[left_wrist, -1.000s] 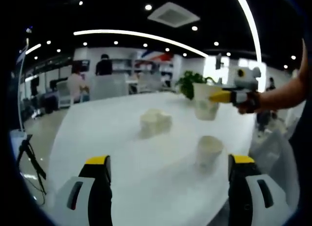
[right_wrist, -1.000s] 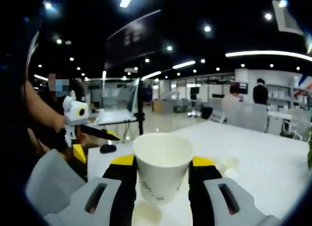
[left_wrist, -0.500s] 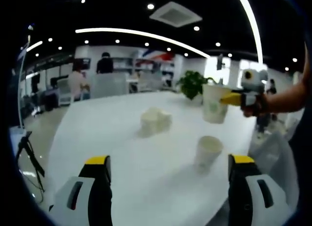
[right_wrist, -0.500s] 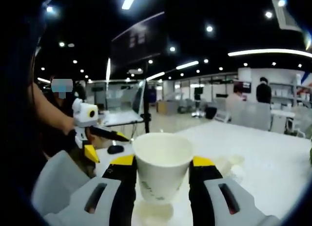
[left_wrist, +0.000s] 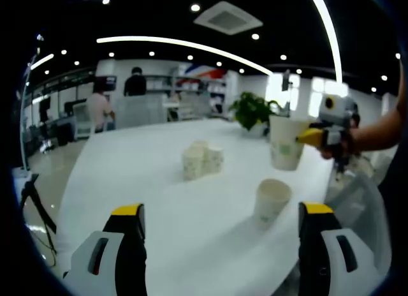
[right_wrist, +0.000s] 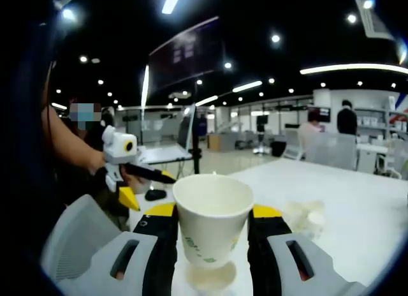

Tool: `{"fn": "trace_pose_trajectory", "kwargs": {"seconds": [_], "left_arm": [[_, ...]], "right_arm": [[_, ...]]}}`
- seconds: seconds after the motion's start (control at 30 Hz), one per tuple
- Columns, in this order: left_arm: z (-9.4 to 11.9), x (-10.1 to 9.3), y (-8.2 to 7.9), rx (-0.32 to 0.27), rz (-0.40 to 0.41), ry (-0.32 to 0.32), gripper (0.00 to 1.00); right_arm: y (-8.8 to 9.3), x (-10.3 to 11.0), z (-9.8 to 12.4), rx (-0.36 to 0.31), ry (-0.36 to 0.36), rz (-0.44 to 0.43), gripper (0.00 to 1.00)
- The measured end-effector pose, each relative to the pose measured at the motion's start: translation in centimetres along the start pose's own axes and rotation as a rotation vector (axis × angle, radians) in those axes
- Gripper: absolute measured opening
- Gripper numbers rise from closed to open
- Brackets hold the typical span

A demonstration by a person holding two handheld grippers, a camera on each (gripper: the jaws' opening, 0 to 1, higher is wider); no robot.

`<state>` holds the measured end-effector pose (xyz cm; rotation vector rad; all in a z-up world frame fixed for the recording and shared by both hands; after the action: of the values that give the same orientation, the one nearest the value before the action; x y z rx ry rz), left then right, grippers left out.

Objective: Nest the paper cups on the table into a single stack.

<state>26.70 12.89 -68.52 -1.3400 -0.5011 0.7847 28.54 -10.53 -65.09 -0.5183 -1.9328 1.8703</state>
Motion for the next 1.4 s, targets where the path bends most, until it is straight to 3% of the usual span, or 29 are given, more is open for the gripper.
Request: {"fn": "trace_pose_trajectory", "kwargs": {"seconds": [0.47, 1.07, 1.4], "left_arm": [[0.2, -0.1, 0.2, 0.006, 0.004, -0.005, 0.98], [0.1, -0.2, 0.4, 0.008, 0.009, -0.006, 0.98], [-0.1, -0.1, 0.5, 0.007, 0.015, -0.006, 0.98]], "right_arm": [[3.0, 0.4, -0.2, 0.030, 0.010, 0.003, 0.40], [7.5, 0.3, -0.4, 0.145, 0.035, 0.007, 0.41], [8.5, 0.5, -0.5, 0.183, 0.041, 0.019, 0.41]]}}
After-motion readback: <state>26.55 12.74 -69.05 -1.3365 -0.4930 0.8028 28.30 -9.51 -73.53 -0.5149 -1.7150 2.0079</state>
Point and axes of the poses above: the point that each gripper's makers call its tool centre point, and the gripper's own axes: z roughly backward along the fingers, x roughly to its left, y roughly out of its underside, the point moved 6 cm from there along z, roughly backward along the fingers, and after that the axes turned 8 degrees about -x, right-handed, at the moved point
